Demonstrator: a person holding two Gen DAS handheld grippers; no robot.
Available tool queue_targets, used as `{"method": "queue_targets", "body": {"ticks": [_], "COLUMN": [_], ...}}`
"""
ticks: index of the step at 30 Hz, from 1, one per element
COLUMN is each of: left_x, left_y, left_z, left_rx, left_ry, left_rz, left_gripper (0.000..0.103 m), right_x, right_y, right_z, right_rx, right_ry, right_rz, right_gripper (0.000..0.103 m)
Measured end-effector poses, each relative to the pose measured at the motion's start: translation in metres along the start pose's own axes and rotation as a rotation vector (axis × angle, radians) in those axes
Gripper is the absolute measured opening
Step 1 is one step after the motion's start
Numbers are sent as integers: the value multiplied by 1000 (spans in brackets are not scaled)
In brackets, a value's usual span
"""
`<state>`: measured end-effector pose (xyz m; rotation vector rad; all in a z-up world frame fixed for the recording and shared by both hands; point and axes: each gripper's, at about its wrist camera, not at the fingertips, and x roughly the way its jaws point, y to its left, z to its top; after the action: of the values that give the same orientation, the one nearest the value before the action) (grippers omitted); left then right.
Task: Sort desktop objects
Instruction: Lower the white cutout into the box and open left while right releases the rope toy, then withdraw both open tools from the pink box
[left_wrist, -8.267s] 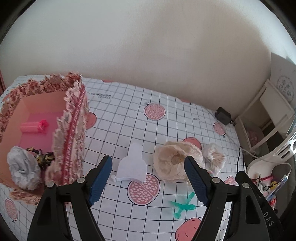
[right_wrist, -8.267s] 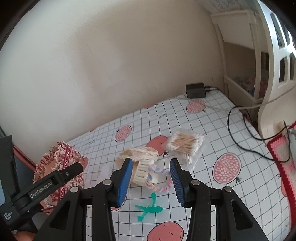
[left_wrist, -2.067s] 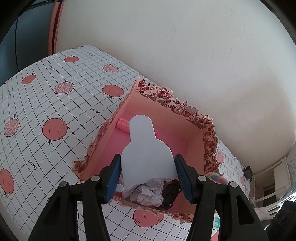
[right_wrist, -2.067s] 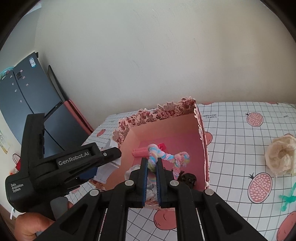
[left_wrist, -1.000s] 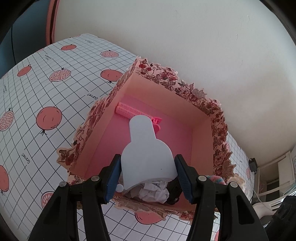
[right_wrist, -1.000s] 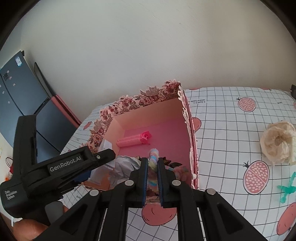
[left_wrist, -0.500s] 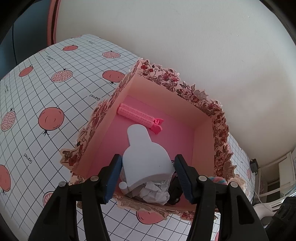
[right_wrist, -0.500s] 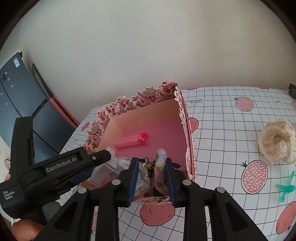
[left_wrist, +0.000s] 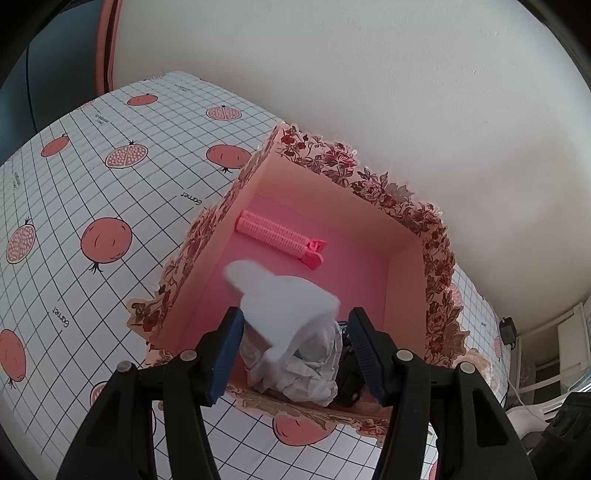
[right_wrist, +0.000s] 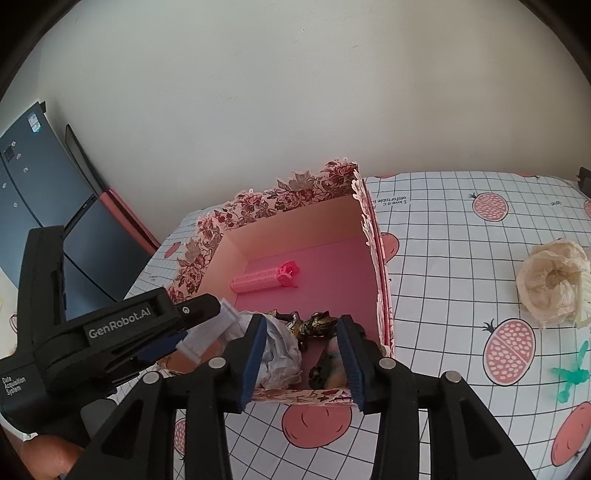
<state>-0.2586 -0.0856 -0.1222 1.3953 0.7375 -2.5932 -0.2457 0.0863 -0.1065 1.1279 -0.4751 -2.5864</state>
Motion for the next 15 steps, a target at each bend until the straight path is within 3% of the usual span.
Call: {"method": "queue_targets", "body": {"ticks": [15], "left_x": [-10], "left_y": [-12], "left_z": [-2], "left_rx": [26], "left_ry": [-11], "left_rz": [-4], "left_gripper": [60], "right_x": [-11], "right_y": [-2], "right_z": [3], "right_rx": [3], "right_ry": [-18], "right_rz": [17], "right_gripper": [43]}}
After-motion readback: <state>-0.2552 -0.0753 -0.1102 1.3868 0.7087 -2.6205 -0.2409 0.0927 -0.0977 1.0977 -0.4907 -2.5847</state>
